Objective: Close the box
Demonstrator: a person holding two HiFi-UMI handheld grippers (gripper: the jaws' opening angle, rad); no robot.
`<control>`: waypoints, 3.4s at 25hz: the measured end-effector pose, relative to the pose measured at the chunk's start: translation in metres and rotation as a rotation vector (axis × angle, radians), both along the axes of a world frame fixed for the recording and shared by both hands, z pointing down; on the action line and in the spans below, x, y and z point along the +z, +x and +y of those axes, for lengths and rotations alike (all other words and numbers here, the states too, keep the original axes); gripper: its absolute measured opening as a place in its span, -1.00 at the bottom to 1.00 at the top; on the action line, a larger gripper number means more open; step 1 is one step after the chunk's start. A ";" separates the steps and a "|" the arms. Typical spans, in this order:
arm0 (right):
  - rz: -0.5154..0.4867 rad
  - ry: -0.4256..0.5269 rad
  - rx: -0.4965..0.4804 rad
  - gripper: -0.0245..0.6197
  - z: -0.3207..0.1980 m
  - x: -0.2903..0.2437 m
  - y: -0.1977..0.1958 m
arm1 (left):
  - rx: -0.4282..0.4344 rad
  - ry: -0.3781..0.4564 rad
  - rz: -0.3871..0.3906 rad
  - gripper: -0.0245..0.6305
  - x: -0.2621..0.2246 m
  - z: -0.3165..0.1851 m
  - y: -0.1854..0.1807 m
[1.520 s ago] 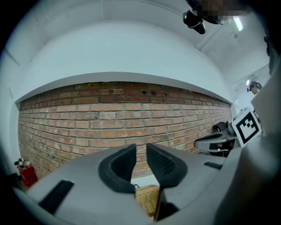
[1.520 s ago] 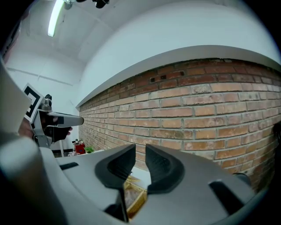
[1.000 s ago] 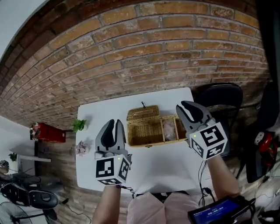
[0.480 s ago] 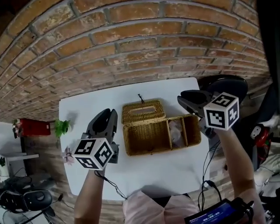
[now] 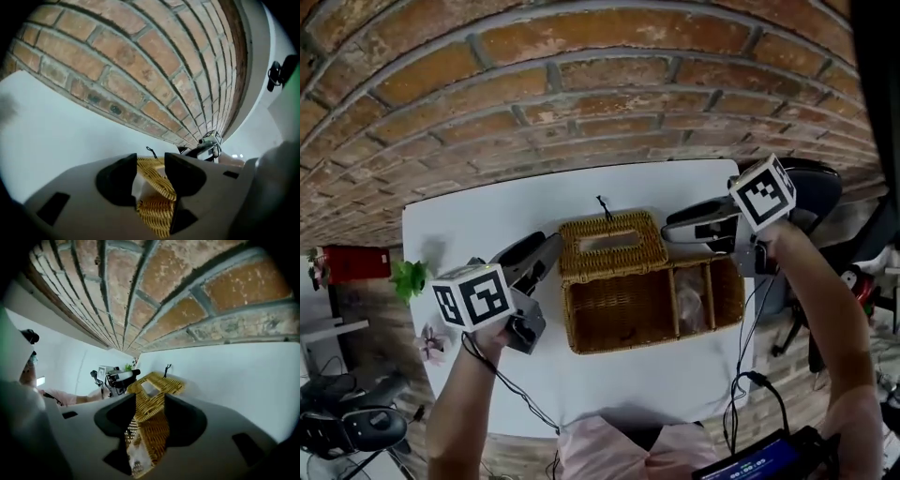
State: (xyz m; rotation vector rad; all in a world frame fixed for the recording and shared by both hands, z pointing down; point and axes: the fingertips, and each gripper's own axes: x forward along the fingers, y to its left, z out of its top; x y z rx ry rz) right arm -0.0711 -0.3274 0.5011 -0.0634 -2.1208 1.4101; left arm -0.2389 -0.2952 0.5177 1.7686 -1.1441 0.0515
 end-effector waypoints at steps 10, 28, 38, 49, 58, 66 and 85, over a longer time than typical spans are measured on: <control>-0.003 -0.191 -0.062 -0.19 0.003 0.024 -0.015 | 0.045 -0.134 0.199 -0.13 0.027 0.000 0.020; -0.022 -0.222 -0.054 -0.23 -0.003 0.028 -0.017 | -0.041 -0.156 0.532 -0.13 0.021 -0.013 0.036; -0.116 -0.034 0.002 -0.41 -0.013 -0.014 -0.023 | -0.048 -0.029 0.450 -0.13 -0.026 -0.018 0.025; -0.108 0.218 -0.006 -0.64 0.005 -0.051 -0.017 | 0.039 0.092 0.259 -0.13 -0.069 0.012 0.023; -0.213 0.553 0.040 -0.71 0.023 -0.103 -0.013 | 0.113 0.213 0.161 -0.06 -0.100 0.050 0.034; -0.240 0.674 0.008 -0.89 0.047 -0.109 -0.010 | 0.053 0.224 0.128 0.03 -0.100 0.077 0.030; -0.321 0.878 -0.203 -0.67 0.107 -0.126 -0.008 | -0.017 0.328 0.173 0.03 -0.125 0.128 0.039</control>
